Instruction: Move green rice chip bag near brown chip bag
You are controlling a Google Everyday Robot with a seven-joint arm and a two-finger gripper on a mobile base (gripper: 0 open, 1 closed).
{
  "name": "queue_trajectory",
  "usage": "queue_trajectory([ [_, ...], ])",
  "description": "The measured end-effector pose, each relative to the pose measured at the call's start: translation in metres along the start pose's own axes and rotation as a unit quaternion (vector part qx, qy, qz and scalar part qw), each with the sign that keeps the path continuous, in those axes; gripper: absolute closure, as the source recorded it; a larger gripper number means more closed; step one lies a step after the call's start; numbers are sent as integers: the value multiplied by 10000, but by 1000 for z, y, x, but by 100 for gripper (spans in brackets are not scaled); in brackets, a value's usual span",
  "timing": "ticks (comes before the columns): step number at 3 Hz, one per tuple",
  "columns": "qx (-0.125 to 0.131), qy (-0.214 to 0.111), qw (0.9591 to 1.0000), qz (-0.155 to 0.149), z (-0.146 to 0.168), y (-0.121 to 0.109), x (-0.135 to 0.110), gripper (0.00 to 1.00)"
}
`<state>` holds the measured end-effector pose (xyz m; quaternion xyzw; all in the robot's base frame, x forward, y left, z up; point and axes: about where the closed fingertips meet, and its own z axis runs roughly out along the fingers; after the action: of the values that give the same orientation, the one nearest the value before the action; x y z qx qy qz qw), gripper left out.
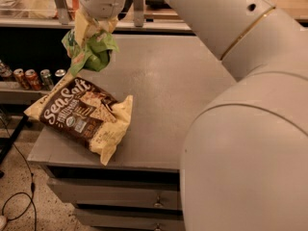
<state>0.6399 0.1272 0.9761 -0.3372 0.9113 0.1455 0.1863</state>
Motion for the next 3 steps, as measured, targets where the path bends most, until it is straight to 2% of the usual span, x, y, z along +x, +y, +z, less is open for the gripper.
queue_trajectory([
  [2, 200, -21, 9992, 359, 19, -15, -13, 100],
  [3, 210, -48, 9987, 470, 20, -20, -13, 82],
])
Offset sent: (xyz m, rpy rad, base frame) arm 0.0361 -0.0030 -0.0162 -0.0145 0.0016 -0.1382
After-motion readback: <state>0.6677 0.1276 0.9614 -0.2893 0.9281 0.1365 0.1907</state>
